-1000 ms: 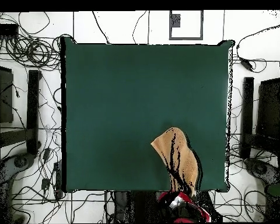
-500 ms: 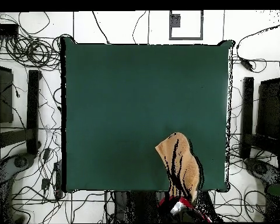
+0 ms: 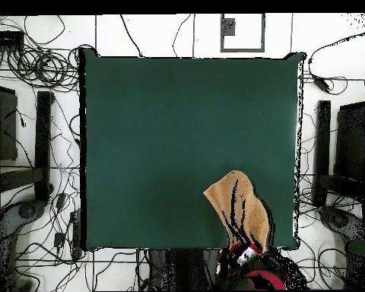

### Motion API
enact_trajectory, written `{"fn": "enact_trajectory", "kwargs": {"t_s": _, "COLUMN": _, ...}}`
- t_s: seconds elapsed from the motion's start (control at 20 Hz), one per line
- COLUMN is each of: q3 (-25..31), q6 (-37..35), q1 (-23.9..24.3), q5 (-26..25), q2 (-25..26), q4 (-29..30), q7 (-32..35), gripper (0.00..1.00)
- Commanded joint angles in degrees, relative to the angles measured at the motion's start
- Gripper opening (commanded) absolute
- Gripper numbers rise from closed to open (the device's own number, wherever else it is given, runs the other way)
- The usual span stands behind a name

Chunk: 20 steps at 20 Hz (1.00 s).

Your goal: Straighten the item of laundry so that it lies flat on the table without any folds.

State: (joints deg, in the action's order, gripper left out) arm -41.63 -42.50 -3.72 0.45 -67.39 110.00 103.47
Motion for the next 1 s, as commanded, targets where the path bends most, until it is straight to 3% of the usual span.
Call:
{"fn": "enact_trajectory", "kwargs": {"t_s": 0.05, "q3": 11.96, "q6": 5.71, "q1": 2.04, "q5": 1.75, "q2": 11.76, "q4": -1.76, "q7": 10.3, "gripper": 0.0}}
{"fn": "enact_trajectory", "kwargs": {"t_s": 0.3, "q3": 13.24, "q6": 8.2, "q1": 2.21, "q5": 2.87, "q2": 15.77, "q4": -3.63, "q7": 12.6, "gripper": 0.0}}
{"fn": "enact_trajectory", "kwargs": {"t_s": 1.0, "q3": 16.26, "q6": 17.04, "q1": 6.08, "q5": 3.31, "q2": 18.57, "q4": -1.32, "q7": 10.14, "gripper": 0.0}}
